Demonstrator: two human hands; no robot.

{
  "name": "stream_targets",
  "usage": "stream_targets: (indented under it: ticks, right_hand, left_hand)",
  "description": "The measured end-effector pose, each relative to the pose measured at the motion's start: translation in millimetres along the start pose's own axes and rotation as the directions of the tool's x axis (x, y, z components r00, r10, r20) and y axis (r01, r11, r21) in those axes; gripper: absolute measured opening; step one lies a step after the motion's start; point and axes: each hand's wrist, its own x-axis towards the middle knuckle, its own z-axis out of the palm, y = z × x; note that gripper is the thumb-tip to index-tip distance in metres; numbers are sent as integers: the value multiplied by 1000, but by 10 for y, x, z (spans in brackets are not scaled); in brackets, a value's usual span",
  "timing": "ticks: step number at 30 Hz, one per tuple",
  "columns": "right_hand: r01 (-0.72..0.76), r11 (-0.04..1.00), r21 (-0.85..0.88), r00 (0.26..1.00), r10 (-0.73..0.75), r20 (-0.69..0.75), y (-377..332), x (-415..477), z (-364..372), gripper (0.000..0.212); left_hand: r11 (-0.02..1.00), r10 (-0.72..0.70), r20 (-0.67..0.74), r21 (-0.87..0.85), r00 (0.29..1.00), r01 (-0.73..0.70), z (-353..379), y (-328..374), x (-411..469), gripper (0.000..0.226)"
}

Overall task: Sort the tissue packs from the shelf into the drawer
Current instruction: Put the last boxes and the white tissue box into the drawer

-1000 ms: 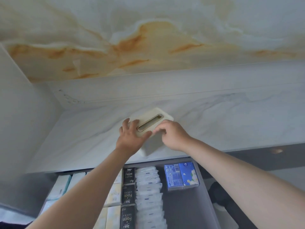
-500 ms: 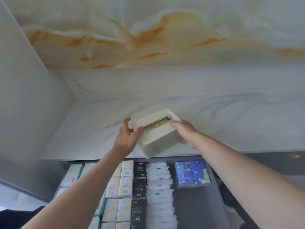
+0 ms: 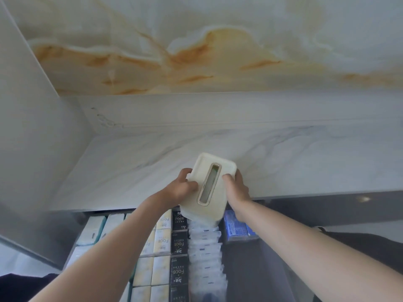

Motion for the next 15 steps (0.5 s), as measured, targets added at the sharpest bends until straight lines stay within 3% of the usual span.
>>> stream_targets:
  ticks: [4,7,11,15]
  right_hand:
    - [91,994,60,990,-97,102,139,-180,-100,44]
    - [127,988,87,975,-141,172,220,-290,-259,49]
    - [87,995,50,967,-96,238,285,-402,-553,51]
    - [24,1000,-18,957,-17,290,397,-468,-928,31]
  left_hand:
    - [1000,-10,59,1,998,10,206,-71,-221,60]
    - [993,13,15,-118,1000,-11,384,-186,-338,67]
    - [981,26,43,-195,999,-17,565,-283,-493,61]
    - [994,27,115,-111,993,-15,708,-290,-614,59]
